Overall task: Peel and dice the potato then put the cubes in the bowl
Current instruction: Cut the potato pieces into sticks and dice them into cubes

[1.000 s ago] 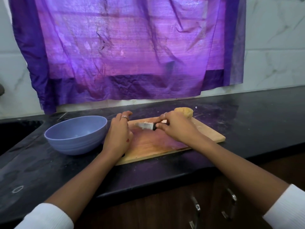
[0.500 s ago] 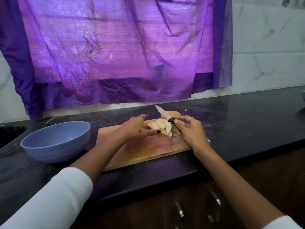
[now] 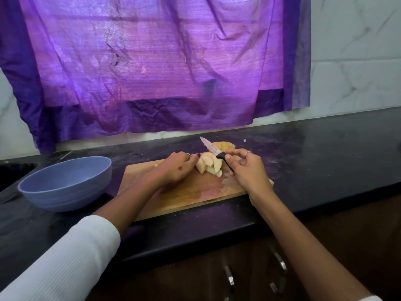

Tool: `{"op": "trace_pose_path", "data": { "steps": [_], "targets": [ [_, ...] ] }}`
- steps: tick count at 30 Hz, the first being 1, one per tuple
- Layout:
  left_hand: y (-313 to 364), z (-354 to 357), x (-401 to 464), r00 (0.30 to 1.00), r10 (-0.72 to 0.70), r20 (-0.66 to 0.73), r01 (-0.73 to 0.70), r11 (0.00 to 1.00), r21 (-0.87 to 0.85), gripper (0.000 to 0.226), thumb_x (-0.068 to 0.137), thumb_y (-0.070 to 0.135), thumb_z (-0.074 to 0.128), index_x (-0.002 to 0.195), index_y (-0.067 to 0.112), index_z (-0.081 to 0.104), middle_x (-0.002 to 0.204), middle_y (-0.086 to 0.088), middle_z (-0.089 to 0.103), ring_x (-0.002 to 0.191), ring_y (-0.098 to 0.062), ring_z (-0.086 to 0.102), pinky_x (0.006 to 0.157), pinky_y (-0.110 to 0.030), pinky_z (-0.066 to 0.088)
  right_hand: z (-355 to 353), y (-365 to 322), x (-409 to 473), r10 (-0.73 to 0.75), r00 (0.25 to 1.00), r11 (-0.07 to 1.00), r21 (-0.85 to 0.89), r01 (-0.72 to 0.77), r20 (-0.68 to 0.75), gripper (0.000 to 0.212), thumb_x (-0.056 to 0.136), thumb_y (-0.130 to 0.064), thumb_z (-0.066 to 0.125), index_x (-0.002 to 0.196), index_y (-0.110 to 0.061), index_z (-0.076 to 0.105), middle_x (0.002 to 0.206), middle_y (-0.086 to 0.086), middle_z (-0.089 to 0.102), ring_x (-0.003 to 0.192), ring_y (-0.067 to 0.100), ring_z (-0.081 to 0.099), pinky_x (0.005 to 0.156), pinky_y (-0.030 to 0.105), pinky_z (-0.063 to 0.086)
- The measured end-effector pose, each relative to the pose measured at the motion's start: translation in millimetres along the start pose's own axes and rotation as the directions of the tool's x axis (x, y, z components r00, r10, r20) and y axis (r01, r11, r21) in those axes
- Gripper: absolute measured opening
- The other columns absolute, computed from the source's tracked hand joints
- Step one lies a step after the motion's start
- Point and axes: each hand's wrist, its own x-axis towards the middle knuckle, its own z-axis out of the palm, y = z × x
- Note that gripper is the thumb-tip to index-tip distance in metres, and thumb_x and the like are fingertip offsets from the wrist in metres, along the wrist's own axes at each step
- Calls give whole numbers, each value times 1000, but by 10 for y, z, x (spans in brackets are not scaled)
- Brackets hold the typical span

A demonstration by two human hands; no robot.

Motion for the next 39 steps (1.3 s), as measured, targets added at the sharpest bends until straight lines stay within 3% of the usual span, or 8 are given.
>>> {"op": "trace_pose_path", "data": {
  "steps": [6,10,16,20,23,28,31,39],
  "targets": [
    [-72,-192,-206,983,46,-176,-69,990,-126,53,104,32,31,101,-9,64,89,-22,66,84,-34,61,79,-41,44,-13,-43,-55,-12,1000,999,38,13,-17,13,93,-22,62,105,-20,65,79,-2,68,70,6,63,57,13,45],
    [-56,-275,-628,944,82,-319,-186,932,-311,47,104,37,30,120,10,65,106,-2,68,99,-15,61,87,-30,46,-28,-76,-88,-13,1000,1000,-19,13,28,17,88,-29,68,105,-25,64,97,-12,67,89,-4,61,76,14,48],
    [-391,-179,-1225,986,169,3,-169,986,8,91,84,77,11,120,12,64,120,-3,65,111,-17,57,101,-31,39,-7,-258,-209,-69,996,957,-278,81,54,30,87,-23,69,115,-12,67,99,-2,65,94,7,57,79,22,42],
    [-390,-240,-1400,981,168,-101,-167,986,14,43,100,36,41,121,7,65,143,3,49,133,-12,40,100,-12,23,-57,-353,-420,-101,991,924,-360,127,88,27,83,-26,73,109,-22,70,89,-5,70,84,13,65,75,28,51],
    [-368,-258,-1443,973,132,-191,-140,990,-29,33,95,31,56,123,16,66,132,4,60,118,-8,53,90,-8,31,-101,-460,-624,-129,975,866,-459,200,182,29,82,-26,74,110,-23,70,91,-2,67,71,10,55,69,25,45],
    [-359,-249,-1469,951,26,-310,-69,990,-127,15,85,27,71,95,16,76,98,4,73,85,-2,60,70,-7,38,-128,-645,-926,-228,920,719,-582,381,320,29,84,-23,73,113,-22,70,82,-4,61,72,5,49,59,13,32],
    [-350,-247,-1488,952,-11,-306,-33,990,-137,10,84,28,72,85,18,73,90,2,73,81,-6,62,73,-19,45,-116,-705,-970,-247,905,671,-613,418,347,29,83,-24,73,112,-20,70,78,-5,57,67,3,47,58,7,35],
    [-339,-228,-1470,953,-12,-303,-22,994,-109,13,86,27,70,92,16,73,96,3,70,82,-5,58,72,-18,38,-99,-766,-959,-176,881,617,-647,447,440,27,88,-26,67,115,-22,66,85,-8,53,75,6,48,57,13,35]
  ]
}}
